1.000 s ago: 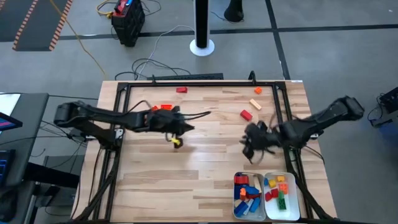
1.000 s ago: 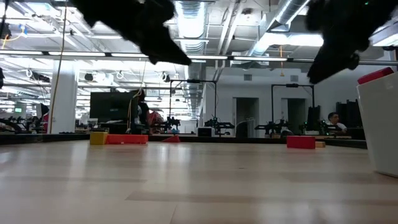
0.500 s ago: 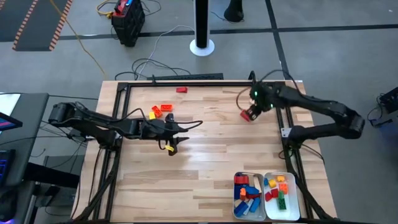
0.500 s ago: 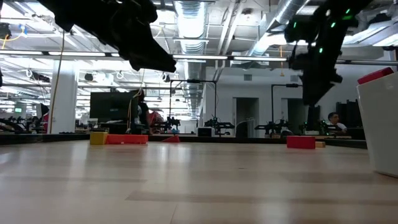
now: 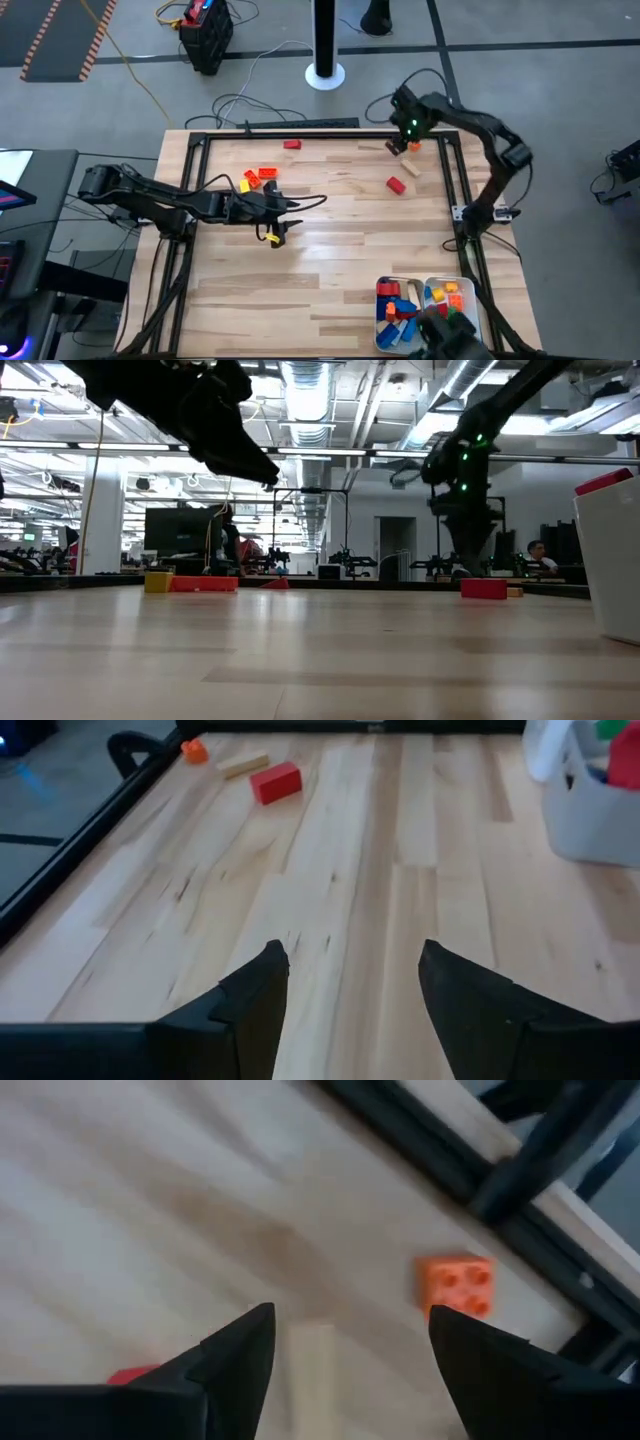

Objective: Sort blocks by size
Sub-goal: Put the small orange game piece into the white bin

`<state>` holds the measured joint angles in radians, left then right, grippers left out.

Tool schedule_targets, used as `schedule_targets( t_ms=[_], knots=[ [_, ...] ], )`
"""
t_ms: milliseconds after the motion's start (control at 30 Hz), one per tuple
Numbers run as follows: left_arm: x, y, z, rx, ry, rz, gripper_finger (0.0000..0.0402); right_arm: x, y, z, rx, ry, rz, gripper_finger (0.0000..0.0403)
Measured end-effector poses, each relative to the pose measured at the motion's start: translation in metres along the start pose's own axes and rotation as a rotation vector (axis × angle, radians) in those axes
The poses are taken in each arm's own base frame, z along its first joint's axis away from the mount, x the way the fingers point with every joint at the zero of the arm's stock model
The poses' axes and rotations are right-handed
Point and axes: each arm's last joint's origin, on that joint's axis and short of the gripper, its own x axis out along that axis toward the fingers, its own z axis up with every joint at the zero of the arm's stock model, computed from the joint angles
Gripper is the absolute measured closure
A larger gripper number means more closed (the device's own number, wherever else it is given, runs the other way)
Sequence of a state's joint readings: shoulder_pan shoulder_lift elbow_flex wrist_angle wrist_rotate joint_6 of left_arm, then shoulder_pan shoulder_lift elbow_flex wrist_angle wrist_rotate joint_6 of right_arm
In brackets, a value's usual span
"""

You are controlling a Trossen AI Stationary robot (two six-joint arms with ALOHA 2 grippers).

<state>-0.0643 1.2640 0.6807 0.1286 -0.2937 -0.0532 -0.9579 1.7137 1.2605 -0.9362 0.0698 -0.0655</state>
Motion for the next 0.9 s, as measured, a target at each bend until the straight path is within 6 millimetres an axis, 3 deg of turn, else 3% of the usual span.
schedule_targets(
  t_ms=[100, 267, 533, 900],
  knots=[
    [0.000, 0.000, -0.002, 0.005, 0.019, 0.009, 0.0184, 0.014, -0.019, 0.012, 0.033, 0.071, -0.001, 0.0111],
    [0.000, 0.001, -0.002, 0.020, 0.023, 0.022, 0.0184, 0.028, -0.034, 0.015, 0.108, 0.153, 0.000, 0.0111],
    [0.002, 0.012, -0.002, 0.039, 0.026, 0.089, 0.0184, 0.030, -0.045, 0.013, 0.142, 0.160, -0.013, 0.0111],
    [0.005, 0.022, 0.000, 0.045, 0.019, 0.123, 0.0184, 0.054, -0.051, 0.020, 0.151, 0.191, 0.006, 0.0111]
  ],
)
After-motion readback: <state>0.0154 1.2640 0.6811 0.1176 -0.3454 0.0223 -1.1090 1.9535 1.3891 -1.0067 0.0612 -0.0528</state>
